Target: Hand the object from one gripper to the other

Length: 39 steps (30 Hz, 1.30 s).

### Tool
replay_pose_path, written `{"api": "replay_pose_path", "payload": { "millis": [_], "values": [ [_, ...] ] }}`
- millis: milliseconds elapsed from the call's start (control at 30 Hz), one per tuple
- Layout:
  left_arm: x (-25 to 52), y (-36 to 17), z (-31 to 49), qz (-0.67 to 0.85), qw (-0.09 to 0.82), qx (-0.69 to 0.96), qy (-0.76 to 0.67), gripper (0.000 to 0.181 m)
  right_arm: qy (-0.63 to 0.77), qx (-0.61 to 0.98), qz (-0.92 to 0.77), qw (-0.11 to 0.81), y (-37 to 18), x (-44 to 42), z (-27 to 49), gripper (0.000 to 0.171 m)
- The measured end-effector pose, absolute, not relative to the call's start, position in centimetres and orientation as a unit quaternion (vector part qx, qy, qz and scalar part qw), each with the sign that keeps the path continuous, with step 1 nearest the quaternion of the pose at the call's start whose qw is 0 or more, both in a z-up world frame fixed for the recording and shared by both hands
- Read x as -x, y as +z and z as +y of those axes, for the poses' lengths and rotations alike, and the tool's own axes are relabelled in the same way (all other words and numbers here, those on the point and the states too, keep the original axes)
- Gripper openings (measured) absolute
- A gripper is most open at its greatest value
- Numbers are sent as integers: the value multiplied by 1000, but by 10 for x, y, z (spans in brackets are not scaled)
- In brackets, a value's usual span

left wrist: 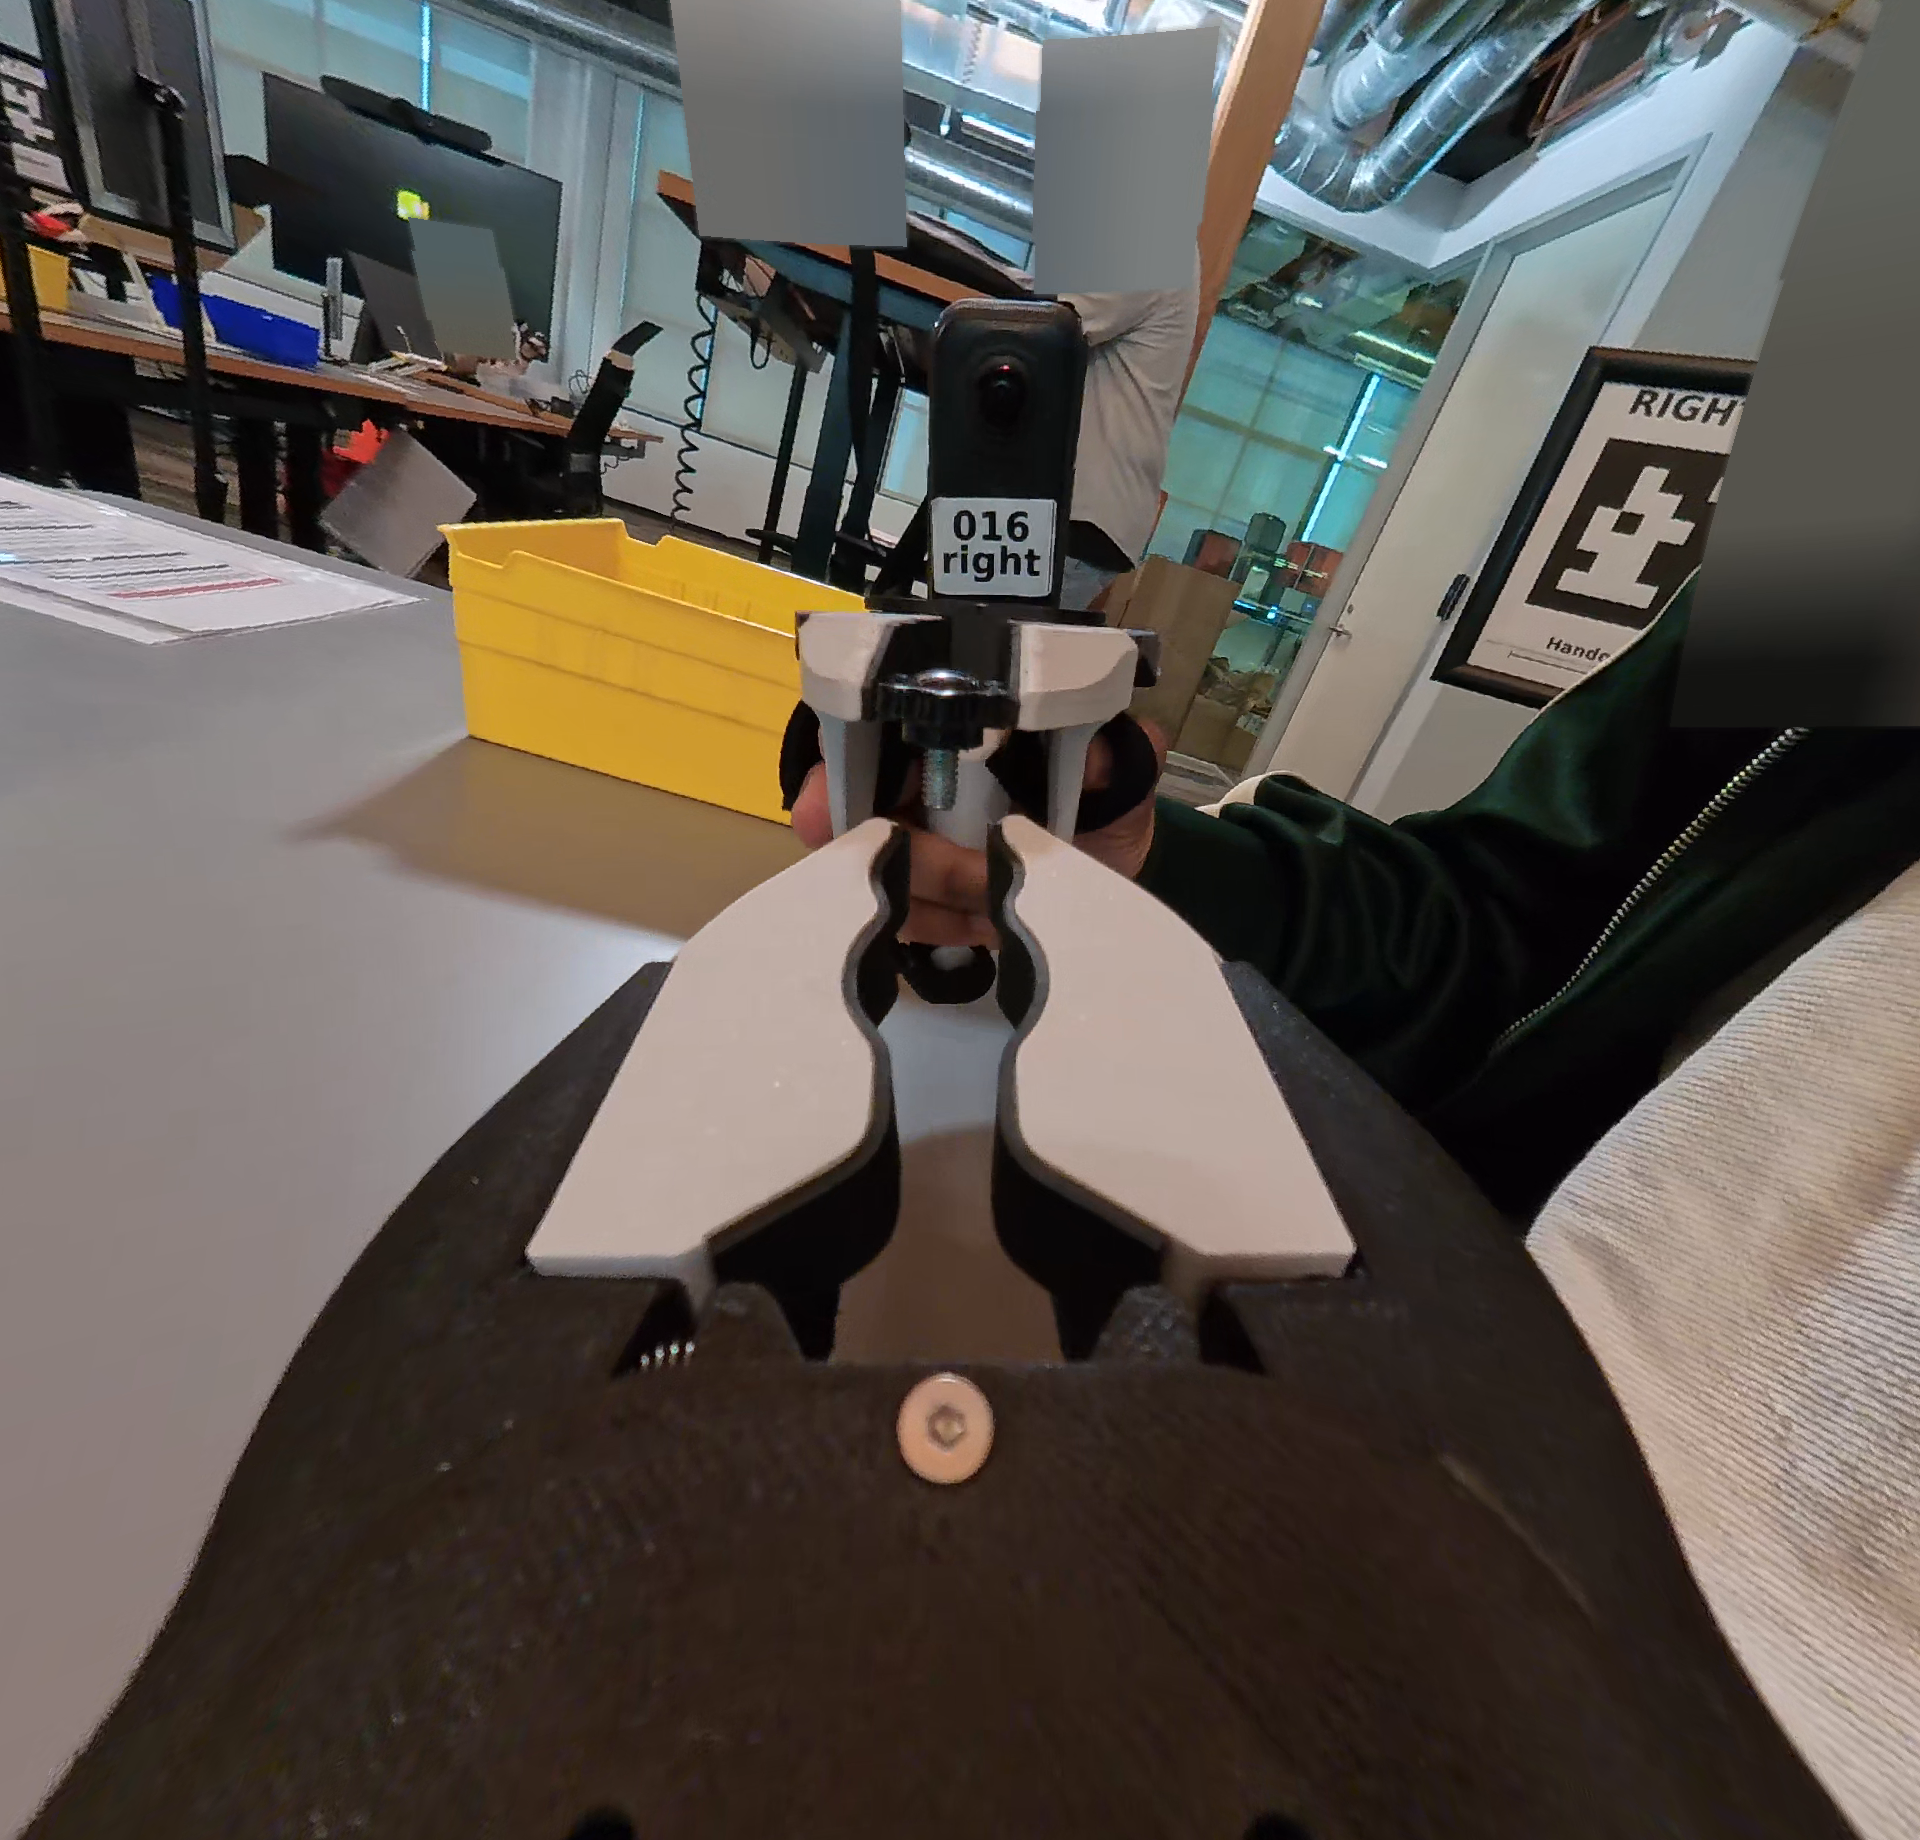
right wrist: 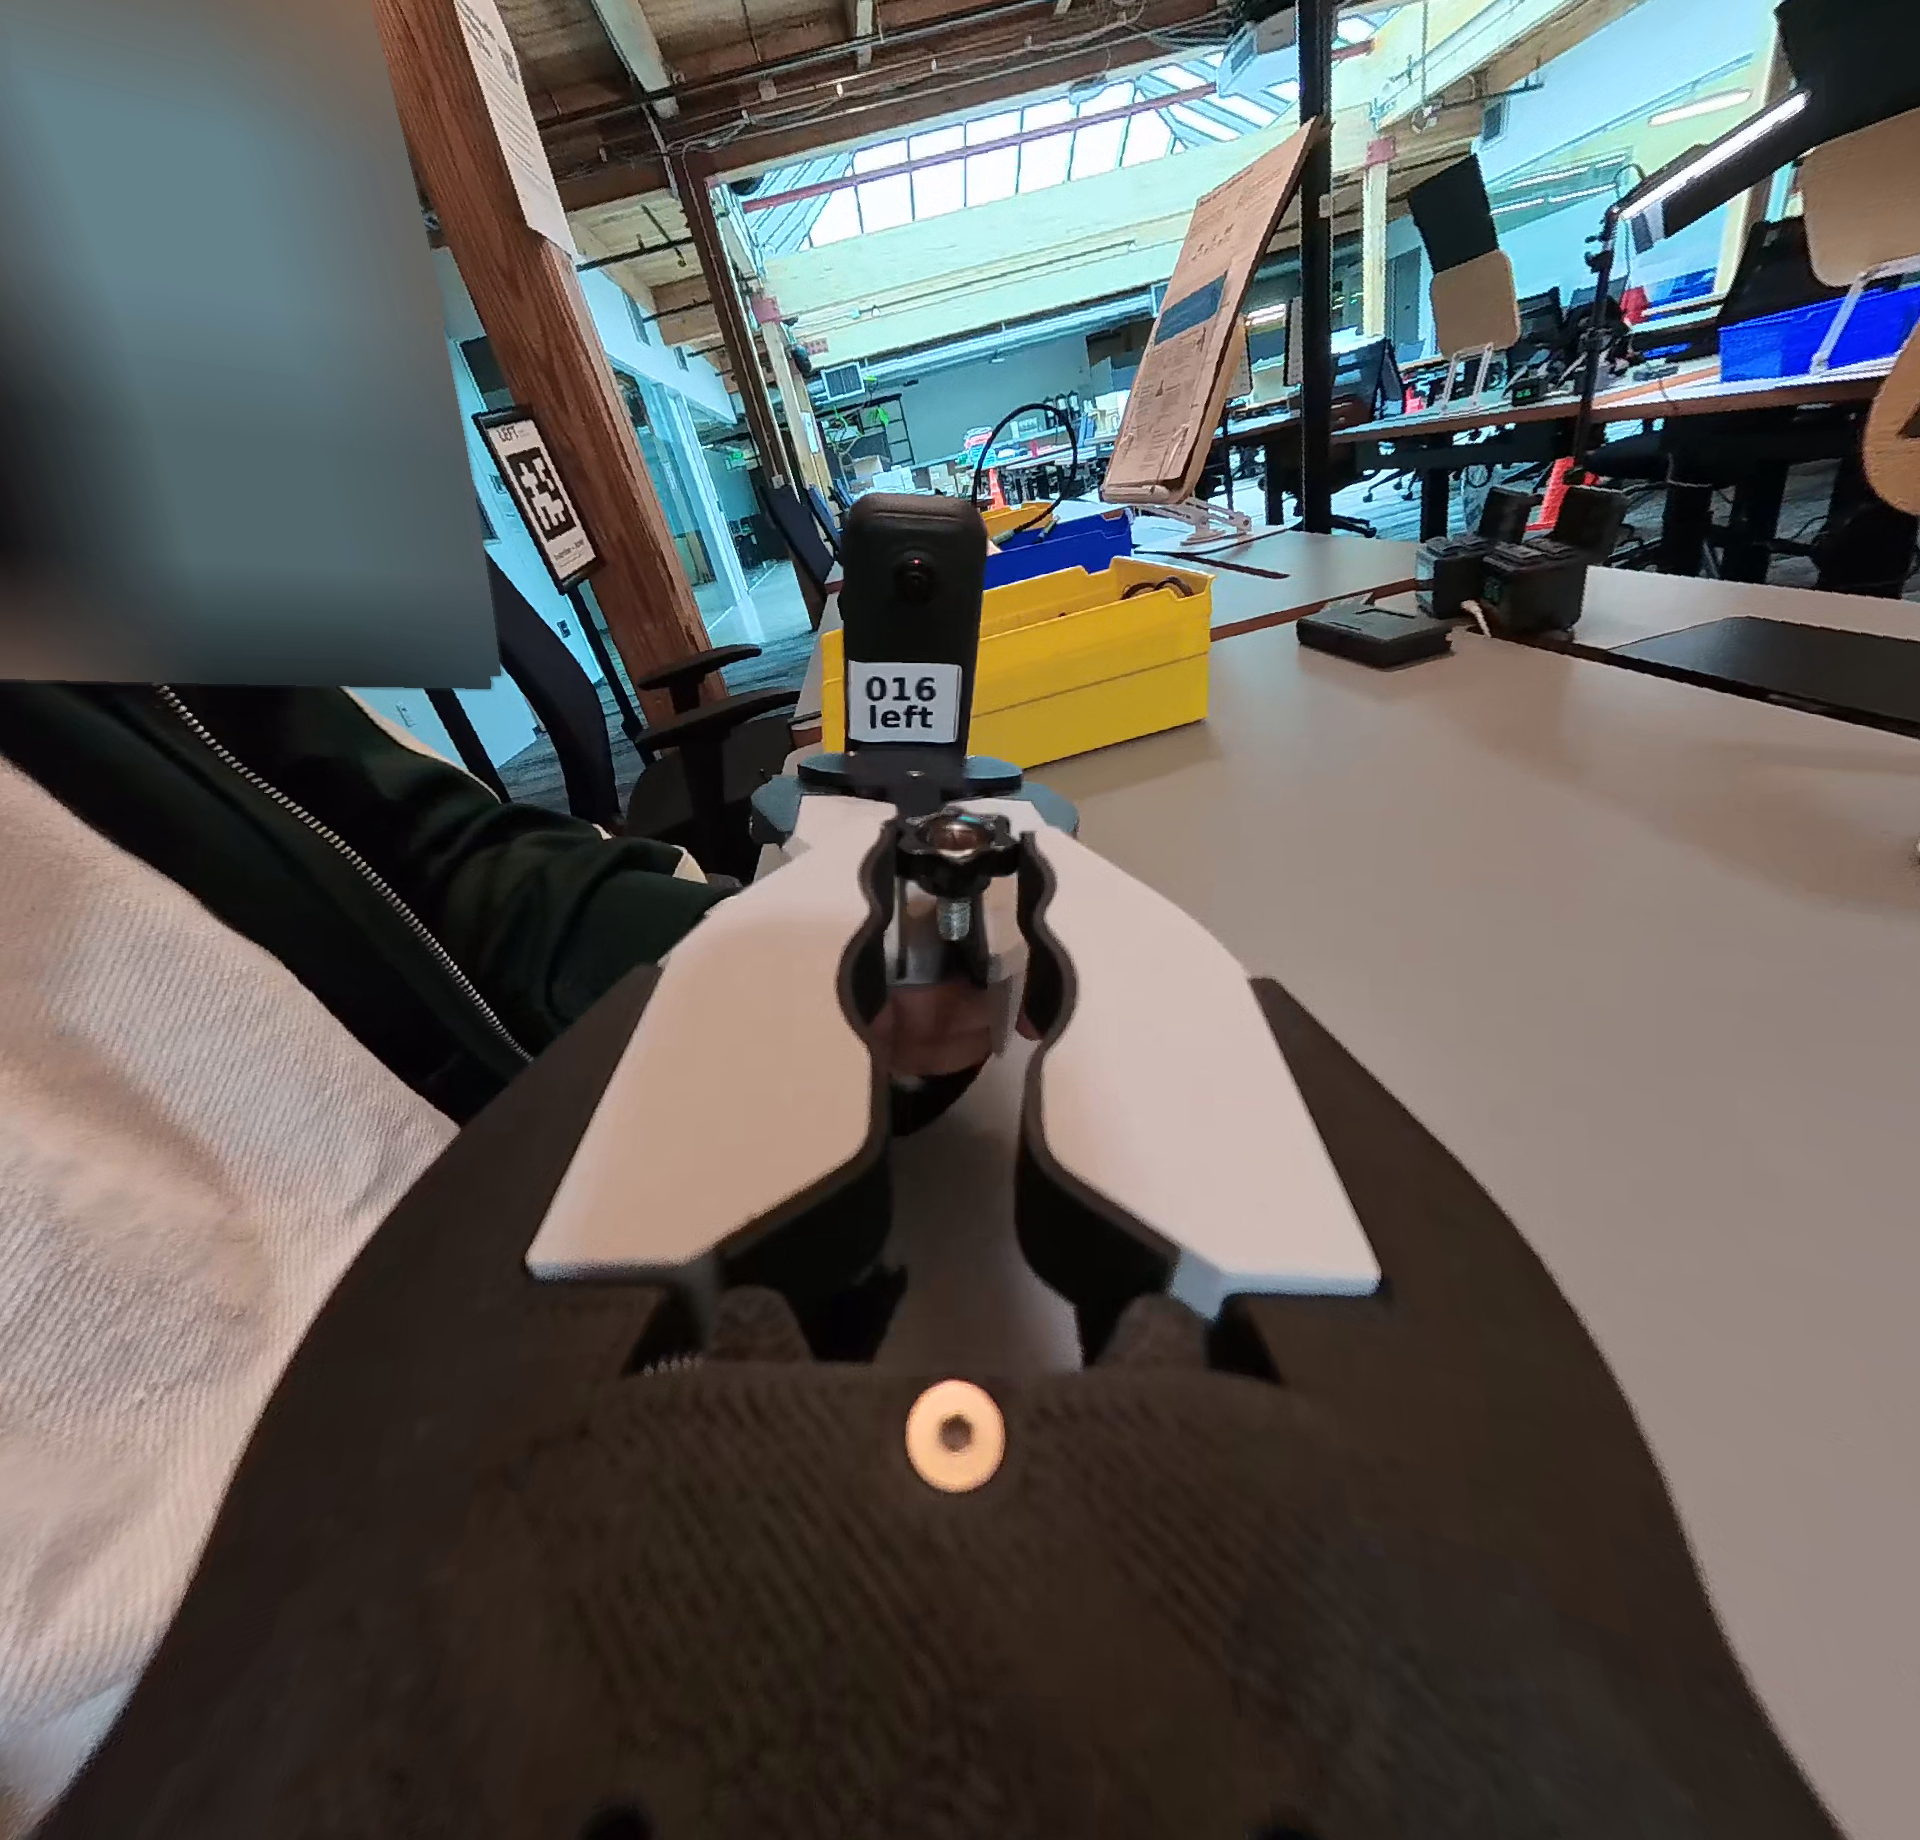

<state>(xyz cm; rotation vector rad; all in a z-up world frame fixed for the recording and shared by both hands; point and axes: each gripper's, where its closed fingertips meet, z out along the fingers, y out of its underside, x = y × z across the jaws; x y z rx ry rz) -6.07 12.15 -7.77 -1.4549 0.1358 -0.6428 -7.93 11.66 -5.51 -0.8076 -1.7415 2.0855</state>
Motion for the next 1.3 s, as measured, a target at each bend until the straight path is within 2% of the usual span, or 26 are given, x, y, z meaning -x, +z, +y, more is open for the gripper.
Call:
{"api": "replay_pose_path", "payload": {
  "millis": [400,500,700,933,1300],
  "values": [
    [65,-74,120,54,707,646,-282,4,717,276,-617,170,-60,82,108,24],
    [70,-74,120,45,713,645,-270,4,718,287,-601,203,-58,89,114,39],
    [77,-74,120,31,722,643,-251,4,716,298,-584,239,-52,93,121,47],
    [69,-74,120,51,715,645,-263,4,697,277,-616,242,-59,90,108,37],
    [56,-72,117,77,703,640,-301,4,712,246,-632,182,-59,78,99,26]
  ]
}}
